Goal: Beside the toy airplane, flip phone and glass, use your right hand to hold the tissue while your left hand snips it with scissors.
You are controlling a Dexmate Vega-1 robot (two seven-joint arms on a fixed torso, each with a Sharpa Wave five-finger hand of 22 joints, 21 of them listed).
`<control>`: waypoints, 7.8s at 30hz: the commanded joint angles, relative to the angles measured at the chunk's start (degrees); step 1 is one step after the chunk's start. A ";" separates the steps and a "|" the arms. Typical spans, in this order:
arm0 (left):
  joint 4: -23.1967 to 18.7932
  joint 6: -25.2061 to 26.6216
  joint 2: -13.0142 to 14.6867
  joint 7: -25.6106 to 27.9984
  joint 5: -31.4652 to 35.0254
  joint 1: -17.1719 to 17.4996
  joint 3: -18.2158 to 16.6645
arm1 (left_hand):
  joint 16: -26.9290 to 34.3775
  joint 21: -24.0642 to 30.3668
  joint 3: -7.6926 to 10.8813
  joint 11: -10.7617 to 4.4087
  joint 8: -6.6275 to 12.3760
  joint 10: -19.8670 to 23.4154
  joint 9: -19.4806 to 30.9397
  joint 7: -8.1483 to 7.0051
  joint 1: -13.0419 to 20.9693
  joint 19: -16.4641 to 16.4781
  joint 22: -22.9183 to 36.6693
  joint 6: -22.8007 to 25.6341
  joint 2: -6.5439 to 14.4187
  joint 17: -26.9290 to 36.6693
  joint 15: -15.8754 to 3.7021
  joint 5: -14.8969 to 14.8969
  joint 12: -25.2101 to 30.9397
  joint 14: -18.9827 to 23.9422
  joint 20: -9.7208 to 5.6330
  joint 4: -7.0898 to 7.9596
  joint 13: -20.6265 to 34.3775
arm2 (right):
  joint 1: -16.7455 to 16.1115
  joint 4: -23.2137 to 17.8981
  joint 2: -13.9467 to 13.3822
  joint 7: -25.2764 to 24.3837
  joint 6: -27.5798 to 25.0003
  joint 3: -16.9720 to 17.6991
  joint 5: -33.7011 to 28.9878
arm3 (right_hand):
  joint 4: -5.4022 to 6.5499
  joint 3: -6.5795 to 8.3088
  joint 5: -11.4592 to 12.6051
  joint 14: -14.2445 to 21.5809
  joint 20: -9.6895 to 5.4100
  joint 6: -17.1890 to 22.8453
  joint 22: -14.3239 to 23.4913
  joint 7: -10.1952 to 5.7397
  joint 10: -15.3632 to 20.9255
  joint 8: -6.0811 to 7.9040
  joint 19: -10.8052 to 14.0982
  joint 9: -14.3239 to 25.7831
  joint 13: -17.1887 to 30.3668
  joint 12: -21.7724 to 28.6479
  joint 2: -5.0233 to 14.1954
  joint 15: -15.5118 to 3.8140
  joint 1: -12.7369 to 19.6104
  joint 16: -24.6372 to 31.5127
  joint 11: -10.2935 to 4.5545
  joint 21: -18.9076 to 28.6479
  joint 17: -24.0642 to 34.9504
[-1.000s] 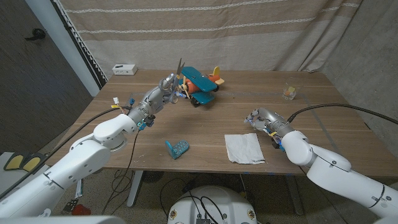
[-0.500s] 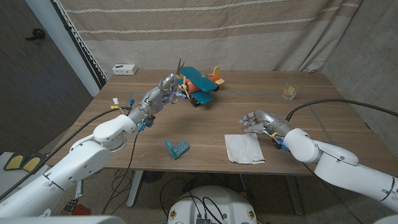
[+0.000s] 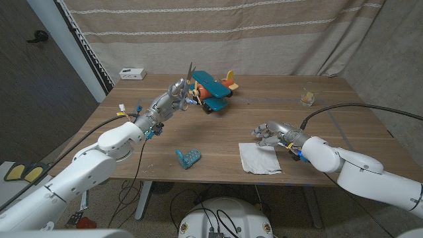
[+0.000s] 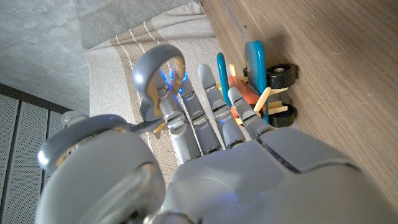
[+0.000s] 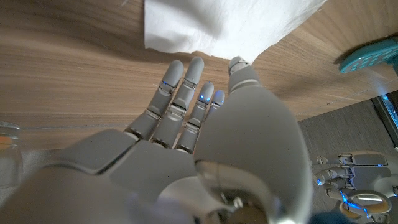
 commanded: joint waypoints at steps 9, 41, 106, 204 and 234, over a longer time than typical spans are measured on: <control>0.78 -0.32 0.38 -2.39 -2.35 0.78 -0.92 | 0.09 -0.21 0.04 -3.23 -0.10 3.17 0.12 0.01 0.53 0.38 0.24 0.15 0.00 0.10 -7.29 0.29 0.39 0.47 0.09 0.29 6.06 | 7.86 -2.92 -4.17 17.11 -2.09 -7.19 -12.02 | 1.46 -4.20 4.86 -16.54 -0.25 -16.83 -0.74 0.04 -10.24 -0.34 -8.01 -0.11 -3.09 -10.11 1.36 -6.59 -5.69 -4.30 0.19 -3.89 -0.87; 0.89 0.27 0.04 -2.41 -2.20 -0.89 0.14 | 0.05 -0.47 0.06 -3.22 -0.12 3.35 0.17 0.06 0.61 0.47 0.29 0.43 0.09 0.19 -7.29 0.37 0.42 0.53 0.04 0.54 5.94 | 6.67 0.29 -3.02 27.83 2.67 -6.80 -22.49 | -1.17 -7.96 11.83 -44.69 5.89 -40.53 -1.04 1.54 -32.91 0.69 -5.14 -0.46 -2.64 -22.85 2.49 4.14 -4.60 -8.31 2.71 -7.23 -6.77; 1.21 0.87 -2.10 0.47 -0.51 -3.96 3.35 | -0.03 -0.92 0.06 -3.22 -0.41 3.58 0.25 -0.15 0.78 0.64 0.37 0.28 0.12 0.36 -7.29 0.46 0.54 0.55 0.07 0.97 5.91 | -1.35 7.22 2.65 1.81 5.42 10.59 6.86 | 0.59 1.83 -2.51 11.72 -8.23 2.31 1.24 0.78 20.07 11.85 0.60 6.43 1.35 2.51 8.20 -7.74 10.49 19.69 -2.85 20.00 0.60; 0.45 4.26 -4.18 -0.35 0.45 -10.60 9.91 | -0.09 -1.40 0.04 -3.21 -0.58 3.75 0.55 -0.16 1.28 1.10 0.44 0.33 -0.03 0.51 -7.29 0.48 0.72 0.66 -0.01 1.27 5.95 | 7.92 22.94 24.08 -38.45 15.00 5.77 -17.55 | -0.77 2.85 -7.44 14.06 -7.96 14.78 -0.38 -0.10 23.21 11.09 -1.31 4.13 -0.85 0.92 7.66 -7.77 9.03 19.42 -2.10 20.45 -3.33; 1.22 7.16 -5.03 -4.16 -0.66 -15.07 13.43 | 0.03 -1.59 0.01 -3.22 -0.50 3.62 0.75 -0.17 1.46 1.08 0.51 0.51 -0.11 0.68 -7.30 0.48 0.78 0.79 0.01 1.34 6.15 | 15.64 37.02 35.55 -58.61 19.19 -0.60 -22.42 | -1.05 3.14 -7.92 14.53 -7.98 16.41 -0.20 0.14 24.72 11.12 -0.68 3.58 -1.51 0.45 7.33 -7.74 8.63 19.79 -2.08 20.92 -3.41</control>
